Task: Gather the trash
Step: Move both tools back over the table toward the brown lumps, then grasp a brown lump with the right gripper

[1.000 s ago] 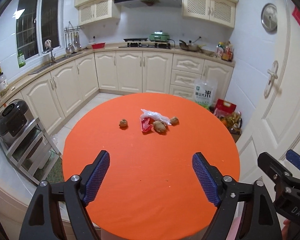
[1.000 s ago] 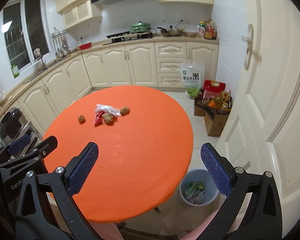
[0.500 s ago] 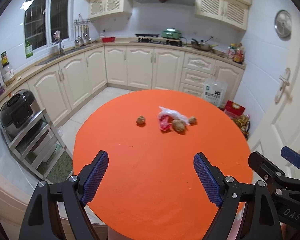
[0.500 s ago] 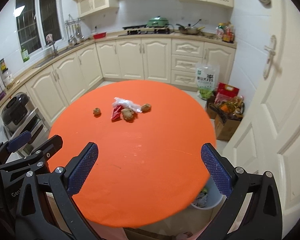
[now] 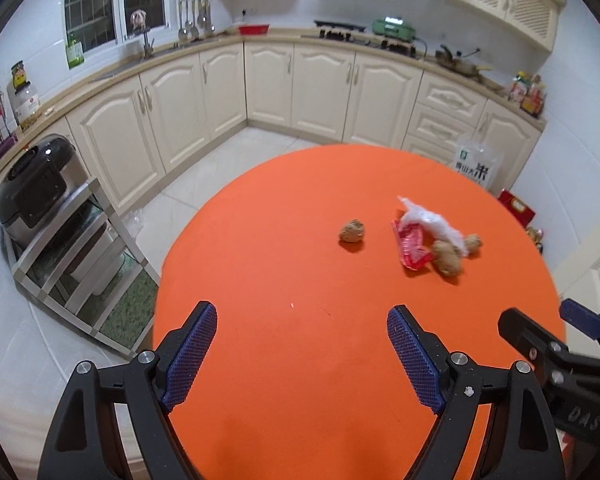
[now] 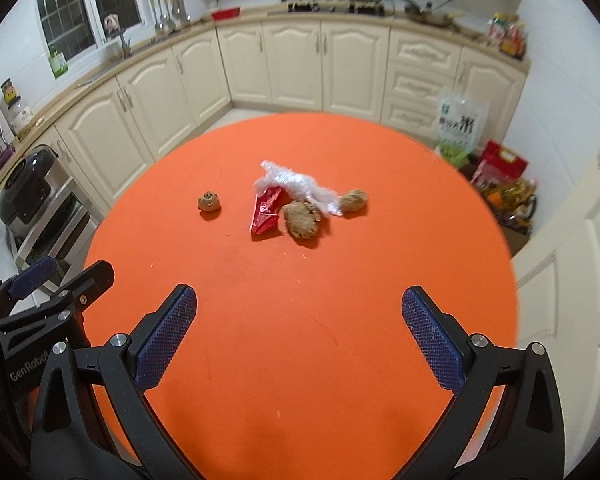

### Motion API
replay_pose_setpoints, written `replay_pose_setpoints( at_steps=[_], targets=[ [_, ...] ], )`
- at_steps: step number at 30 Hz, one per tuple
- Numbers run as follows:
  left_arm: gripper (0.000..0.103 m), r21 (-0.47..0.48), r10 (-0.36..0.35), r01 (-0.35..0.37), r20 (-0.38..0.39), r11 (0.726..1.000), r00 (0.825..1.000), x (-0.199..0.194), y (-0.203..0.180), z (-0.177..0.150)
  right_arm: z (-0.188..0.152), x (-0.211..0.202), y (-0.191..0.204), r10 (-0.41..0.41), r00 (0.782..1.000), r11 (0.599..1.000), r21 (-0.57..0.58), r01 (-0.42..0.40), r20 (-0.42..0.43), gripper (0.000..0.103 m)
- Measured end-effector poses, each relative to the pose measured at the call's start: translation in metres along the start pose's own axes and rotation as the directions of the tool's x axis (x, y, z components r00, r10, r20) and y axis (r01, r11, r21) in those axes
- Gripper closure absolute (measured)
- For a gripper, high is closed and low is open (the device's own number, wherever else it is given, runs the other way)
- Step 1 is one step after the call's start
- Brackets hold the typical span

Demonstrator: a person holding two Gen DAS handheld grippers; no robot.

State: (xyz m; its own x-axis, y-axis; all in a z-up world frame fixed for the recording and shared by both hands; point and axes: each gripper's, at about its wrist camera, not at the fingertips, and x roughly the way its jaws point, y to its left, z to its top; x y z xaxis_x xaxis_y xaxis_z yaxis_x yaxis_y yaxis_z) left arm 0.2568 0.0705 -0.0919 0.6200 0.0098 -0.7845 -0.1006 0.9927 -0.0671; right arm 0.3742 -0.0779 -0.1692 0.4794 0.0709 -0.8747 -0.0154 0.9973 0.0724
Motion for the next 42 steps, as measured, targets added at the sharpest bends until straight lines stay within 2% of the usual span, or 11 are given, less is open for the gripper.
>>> replay_pose_setpoints(
  at_steps=[3,11,19,21,23,28,30,31,34,36,42],
  targets=[
    [0.019,0.001,-0.009,0.009,-0.033,1.0,0.999,0.034,0.001,0.028,0.014,0.029,-0.006,0.033,0.999,0.999,0.024,-0.032,-0.039,0.009],
    [0.02,0.013,0.053,-0.052,-0.088,0.999,0.995,0.111,-0.01,0.079,0.041,0.1,-0.022,0.027,0.982,1.0,0.02,-0.024,-0.185,0.067],
    [0.02,0.031,-0.038,0.042,-0.112,0.999,0.993,0.155,-0.021,0.113,0.052,0.13,-0.024,0.078,0.974,0.997,-0.004,-0.081,-0.213,0.067],
    [0.02,0.041,-0.037,0.042,-0.102,0.998,0.994,0.162,-0.015,0.118,0.052,0.13,-0.023,0.078,0.975,0.996,-0.018,-0.084,-0.209,0.067],
    [0.02,0.057,-0.038,0.043,-0.094,0.997,0.995,0.173,-0.016,0.129,0.051,0.13,-0.022,0.088,0.975,0.995,-0.021,-0.094,-0.206,0.074],
    [0.02,0.048,-0.085,0.089,-0.085,0.995,0.993,0.199,-0.02,0.145,0.042,0.123,-0.02,0.093,0.974,0.994,-0.032,-0.102,-0.205,0.074],
    [0.022,0.043,-0.067,0.07,-0.079,0.997,0.995,0.211,-0.02,0.149,0.04,0.121,-0.025,0.107,0.973,0.993,-0.018,-0.113,-0.202,0.074],
    [0.028,0.046,-0.055,0.059,-0.093,0.997,0.994,0.219,-0.021,0.147,0.04,0.12,-0.028,0.109,0.973,0.993,-0.014,-0.114,-0.202,0.074],
    [0.061,0.047,-0.097,0.106,-0.169,0.993,0.981,0.242,-0.018,0.147,0.041,0.121,-0.035,0.127,0.971,0.992,0.007,-0.129,-0.202,0.074],
    [0.08,0.063,-0.073,0.083,-0.145,0.995,0.987,0.244,-0.019,0.155,0.041,0.12,-0.037,0.127,0.971,0.992,0.004,-0.129,-0.201,0.074],
    [0.08,0.082,-0.04,0.051,-0.133,0.995,0.99,0.259,-0.023,0.164,0.041,0.12,-0.035,0.116,0.974,0.993,-0.008,-0.12,-0.195,0.075]
  ],
)
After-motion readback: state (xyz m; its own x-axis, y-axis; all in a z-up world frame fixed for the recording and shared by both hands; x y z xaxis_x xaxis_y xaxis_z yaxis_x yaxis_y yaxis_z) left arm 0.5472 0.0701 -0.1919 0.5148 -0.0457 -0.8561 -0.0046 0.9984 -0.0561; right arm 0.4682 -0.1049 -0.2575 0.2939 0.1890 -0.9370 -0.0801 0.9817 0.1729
